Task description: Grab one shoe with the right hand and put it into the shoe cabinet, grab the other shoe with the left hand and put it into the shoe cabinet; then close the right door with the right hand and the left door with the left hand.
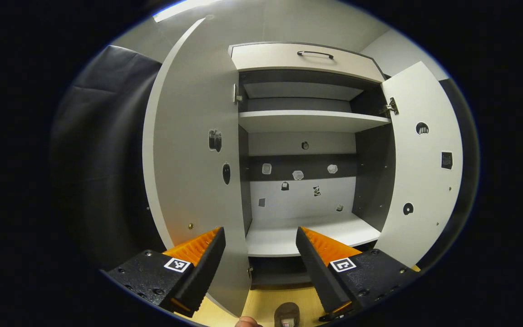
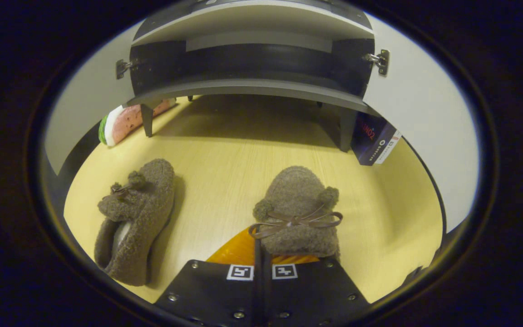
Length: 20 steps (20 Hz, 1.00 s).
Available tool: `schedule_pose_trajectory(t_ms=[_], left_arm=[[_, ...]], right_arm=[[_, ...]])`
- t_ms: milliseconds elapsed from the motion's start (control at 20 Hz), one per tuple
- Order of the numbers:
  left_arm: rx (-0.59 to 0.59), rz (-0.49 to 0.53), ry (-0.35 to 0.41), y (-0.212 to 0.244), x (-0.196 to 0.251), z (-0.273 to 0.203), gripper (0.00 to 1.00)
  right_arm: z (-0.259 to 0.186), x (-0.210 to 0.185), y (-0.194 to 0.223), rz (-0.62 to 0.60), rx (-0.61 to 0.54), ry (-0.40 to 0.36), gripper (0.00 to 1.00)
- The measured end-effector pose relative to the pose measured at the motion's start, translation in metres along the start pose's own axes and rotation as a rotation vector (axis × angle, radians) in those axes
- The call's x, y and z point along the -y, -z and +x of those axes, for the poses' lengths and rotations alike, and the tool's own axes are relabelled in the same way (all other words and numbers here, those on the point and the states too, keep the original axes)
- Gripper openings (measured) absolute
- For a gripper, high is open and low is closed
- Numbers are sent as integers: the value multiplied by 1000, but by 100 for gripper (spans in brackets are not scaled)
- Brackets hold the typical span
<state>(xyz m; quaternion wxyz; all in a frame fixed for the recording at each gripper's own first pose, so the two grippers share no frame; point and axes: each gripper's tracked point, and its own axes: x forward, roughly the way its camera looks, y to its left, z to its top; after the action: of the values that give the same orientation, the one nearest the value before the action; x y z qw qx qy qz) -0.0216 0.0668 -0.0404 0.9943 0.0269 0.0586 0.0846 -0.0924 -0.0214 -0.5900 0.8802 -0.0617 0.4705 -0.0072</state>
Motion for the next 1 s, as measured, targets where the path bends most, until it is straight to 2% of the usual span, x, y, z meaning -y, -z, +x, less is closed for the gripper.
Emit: schedule_pose_trajectory(t_ms=[250,500,700,1000], left_arm=[[3,1,11,0,1,0,96],[-2,-6,26,3,2,3,96],[-2,-12,32,6,2,7,95],[-8,-44,44,11,1,17,96]], right_arm=[[-13,3,-16,15,43,9,1],[-53,-1,-74,22,177,-25,1],[-105,-3,-153,11,336,-50,1],[-175,-2,-307,22,557,-82,1]])
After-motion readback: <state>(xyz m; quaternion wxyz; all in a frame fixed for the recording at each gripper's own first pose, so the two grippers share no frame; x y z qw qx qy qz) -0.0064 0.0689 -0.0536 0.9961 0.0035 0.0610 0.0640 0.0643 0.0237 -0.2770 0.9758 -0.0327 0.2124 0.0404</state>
